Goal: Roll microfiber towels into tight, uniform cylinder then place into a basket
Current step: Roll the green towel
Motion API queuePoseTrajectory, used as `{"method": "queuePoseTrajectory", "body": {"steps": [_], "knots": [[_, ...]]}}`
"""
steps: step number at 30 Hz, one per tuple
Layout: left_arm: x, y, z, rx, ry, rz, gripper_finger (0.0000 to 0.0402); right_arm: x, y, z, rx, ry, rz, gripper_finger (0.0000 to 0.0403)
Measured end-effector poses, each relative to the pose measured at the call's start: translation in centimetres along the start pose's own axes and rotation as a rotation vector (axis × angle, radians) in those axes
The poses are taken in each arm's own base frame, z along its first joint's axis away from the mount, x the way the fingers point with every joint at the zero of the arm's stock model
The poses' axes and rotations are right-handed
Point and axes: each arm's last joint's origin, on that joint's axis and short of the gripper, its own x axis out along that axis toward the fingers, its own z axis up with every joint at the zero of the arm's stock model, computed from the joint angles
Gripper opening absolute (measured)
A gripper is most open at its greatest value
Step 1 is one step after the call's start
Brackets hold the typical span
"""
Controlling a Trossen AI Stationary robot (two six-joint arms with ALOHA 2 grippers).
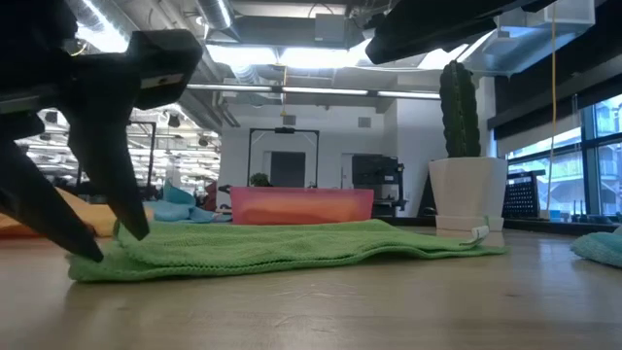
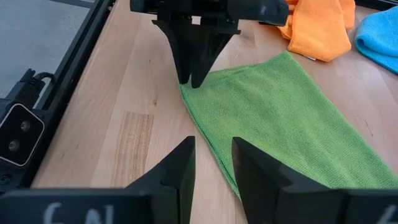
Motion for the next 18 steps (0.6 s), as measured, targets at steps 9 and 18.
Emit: {"method": "queuePoseTrajectory", "body": {"steps": [9, 18], "knots": [[0.8, 1.4, -0.3, -0.028, 0.022, 0.021, 0.0082, 0.0, 0.0, 0.0, 0.0, 0.0, 0.0, 0.0108], [0.9, 1.6, -0.2, -0.037, 0.01, 0.025, 0.0078, 0.0, 0.0, 0.0, 0.0, 0.0, 0.0, 0.0108]]}}
